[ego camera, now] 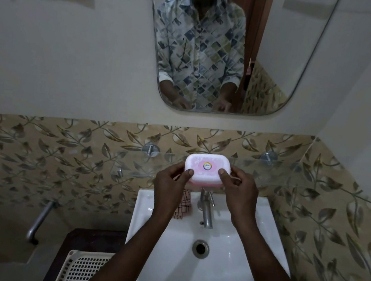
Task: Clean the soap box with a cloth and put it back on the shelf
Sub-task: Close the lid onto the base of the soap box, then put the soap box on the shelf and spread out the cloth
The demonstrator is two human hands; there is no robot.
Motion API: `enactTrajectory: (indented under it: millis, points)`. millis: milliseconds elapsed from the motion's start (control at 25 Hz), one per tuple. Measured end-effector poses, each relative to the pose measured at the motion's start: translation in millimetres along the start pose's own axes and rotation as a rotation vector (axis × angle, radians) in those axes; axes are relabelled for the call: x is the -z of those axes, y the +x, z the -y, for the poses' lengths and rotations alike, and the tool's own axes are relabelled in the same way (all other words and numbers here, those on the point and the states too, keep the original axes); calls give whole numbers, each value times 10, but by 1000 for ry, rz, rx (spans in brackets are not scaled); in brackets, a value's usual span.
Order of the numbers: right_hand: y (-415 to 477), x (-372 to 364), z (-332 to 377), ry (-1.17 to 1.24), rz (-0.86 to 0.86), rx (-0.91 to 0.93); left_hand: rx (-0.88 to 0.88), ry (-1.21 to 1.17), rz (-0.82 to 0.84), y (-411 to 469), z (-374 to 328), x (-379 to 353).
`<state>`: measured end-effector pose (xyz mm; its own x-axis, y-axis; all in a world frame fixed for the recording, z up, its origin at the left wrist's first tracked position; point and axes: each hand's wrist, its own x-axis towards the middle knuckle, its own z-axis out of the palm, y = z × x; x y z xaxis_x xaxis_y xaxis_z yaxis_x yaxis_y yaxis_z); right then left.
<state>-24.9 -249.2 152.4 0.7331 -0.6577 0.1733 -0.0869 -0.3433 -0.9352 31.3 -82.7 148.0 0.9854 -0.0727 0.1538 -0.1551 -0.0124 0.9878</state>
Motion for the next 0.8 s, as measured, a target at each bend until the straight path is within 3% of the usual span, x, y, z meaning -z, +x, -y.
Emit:
enactTrajectory:
  millis: [320,800]
  points:
    - [577,-112,-19,-167,1,-26,29,276,33,534,-33,-328]
    - [601,-142,-90,-195,-10,31,49,344,38,554,45,-350]
